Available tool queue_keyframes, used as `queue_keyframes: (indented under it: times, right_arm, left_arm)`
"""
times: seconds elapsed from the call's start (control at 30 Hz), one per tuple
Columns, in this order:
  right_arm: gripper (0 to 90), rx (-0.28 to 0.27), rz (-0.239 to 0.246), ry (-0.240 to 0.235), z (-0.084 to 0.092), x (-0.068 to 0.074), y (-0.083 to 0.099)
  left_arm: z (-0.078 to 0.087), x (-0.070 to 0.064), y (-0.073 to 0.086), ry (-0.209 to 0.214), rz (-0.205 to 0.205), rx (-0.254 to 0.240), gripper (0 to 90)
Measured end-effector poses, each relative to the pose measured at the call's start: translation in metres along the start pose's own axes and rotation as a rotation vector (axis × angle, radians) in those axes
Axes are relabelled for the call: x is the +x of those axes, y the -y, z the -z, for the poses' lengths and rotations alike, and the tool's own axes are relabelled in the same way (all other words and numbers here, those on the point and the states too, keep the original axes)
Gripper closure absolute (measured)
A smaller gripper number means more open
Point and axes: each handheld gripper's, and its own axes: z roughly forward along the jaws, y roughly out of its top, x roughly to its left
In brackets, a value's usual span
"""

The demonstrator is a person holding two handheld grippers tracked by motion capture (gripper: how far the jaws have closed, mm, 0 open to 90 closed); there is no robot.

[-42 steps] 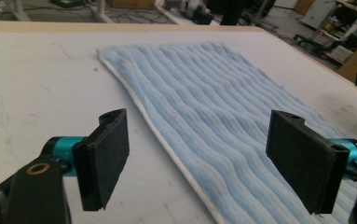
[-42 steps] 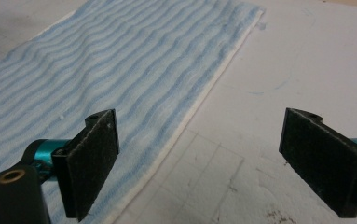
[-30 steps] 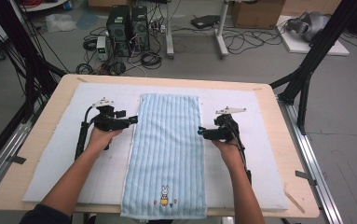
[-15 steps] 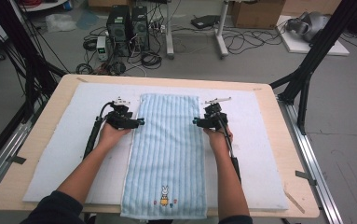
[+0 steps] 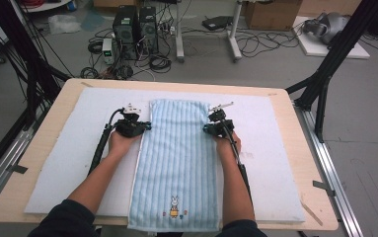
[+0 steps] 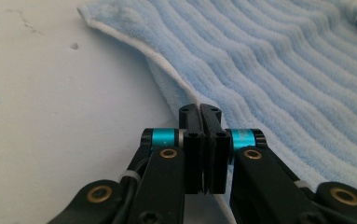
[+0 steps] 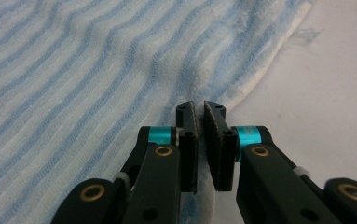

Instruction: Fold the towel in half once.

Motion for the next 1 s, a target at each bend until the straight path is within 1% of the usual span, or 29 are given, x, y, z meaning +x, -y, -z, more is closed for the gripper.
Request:
queue_keyframes:
  times: [0.03, 0.07, 0.1, 0.13, 0.17, 0.2, 0.23, 0.3, 0.33, 0.37, 0.4, 0.43, 0.47, 0.57, 0.7, 0.77, 0.83, 0.87, 0.93, 1.0]
  right_arm:
    - [84.6, -0.007, -0.005, 0.017, 0.001, -0.001, 0.0]
    - [84.6, -0.019, -0.013, 0.025, 0.002, -0.004, -0.001]
    - [84.6, -0.043, -0.039, 0.021, 0.003, -0.006, -0.002]
    - [84.6, -0.071, -0.064, 0.013, 0.005, -0.008, -0.002]
    - [84.6, -0.087, -0.08, 0.002, 0.006, -0.008, -0.002]
    - [84.6, -0.091, -0.075, -0.008, 0.007, -0.008, -0.002]
    - [84.6, -0.089, -0.062, -0.011, 0.008, -0.007, -0.002]
    - [84.6, -0.109, -0.035, -0.024, 0.014, -0.005, 0.0]
    - [84.6, -0.118, -0.041, -0.036, 0.017, -0.004, 0.002]
    - [84.5, -0.132, -0.042, -0.048, 0.02, -0.004, 0.003]
    - [84.6, -0.132, -0.045, -0.065, 0.024, -0.004, 0.005]
    - [84.5, -0.135, -0.042, -0.08, 0.027, -0.003, 0.007]
    - [84.5, -0.13, -0.036, -0.093, 0.03, -0.002, 0.009]
    - [84.4, -0.146, -0.001, -0.101, 0.042, 0.003, 0.015]
    - [84.3, -0.168, 0.008, -0.125, 0.057, 0.008, 0.026]
    - [84.2, -0.179, 0.007, -0.135, 0.065, 0.012, 0.033]
    - [84.1, -0.173, 0.021, -0.14, 0.07, 0.018, 0.04]
    - [84.1, -0.175, 0.032, -0.138, 0.073, 0.022, 0.044]
    - [84.1, -0.189, 0.034, -0.148, 0.08, 0.027, 0.051]
    - [84.0, -0.19, 0.043, -0.15, 0.085, 0.031, 0.057]
  left_arm:
    - [0.0, 0.002, -0.002, 0.01, 0.016, -0.006, 87.9]
    - [0.0, 0.004, -0.004, 0.014, 0.024, -0.015, 87.9]
    - [0.001, 0.005, -0.007, 0.017, 0.041, -0.029, 87.9]
    - [0.003, 0.005, -0.009, 0.018, 0.046, -0.047, 87.9]
    - [0.006, 0.005, -0.011, 0.029, 0.057, -0.07, 87.9]
    - [0.008, 0.006, -0.012, 0.045, 0.061, -0.08, 87.9]
    - [0.011, 0.006, -0.012, 0.058, 0.061, -0.08, 87.8]
    - [0.016, 0.006, -0.012, 0.088, 0.045, -0.067, 87.8]
    - [0.02, 0.005, -0.012, 0.103, 0.038, -0.066, 87.8]
    - [0.023, 0.004, -0.012, 0.11, 0.021, -0.068, 87.8]
    - [0.027, 0.002, -0.011, 0.102, 0.007, -0.093, 87.8]
    - [0.032, 0.0, -0.01, 0.101, 0.005, -0.111, 87.8]
    - [0.036, -0.002, -0.009, 0.109, 0.001, -0.117, 87.8]
    - [0.046, -0.008, -0.003, 0.128, -0.016, -0.131, 87.8]
    - [0.058, -0.014, 0.006, 0.153, -0.021, -0.145, 87.8]
    - [0.064, -0.02, 0.011, 0.163, -0.017, -0.162, 87.8]
    - [0.07, -0.025, 0.017, 0.179, -0.026, -0.159, 87.8]
    - [0.073, -0.028, 0.02, 0.184, -0.027, -0.167, 87.8]
    - [0.077, -0.032, 0.026, 0.194, -0.029, -0.162, 87.8]
    - [0.082, -0.035, 0.032, 0.205, -0.025, -0.158, 87.7]
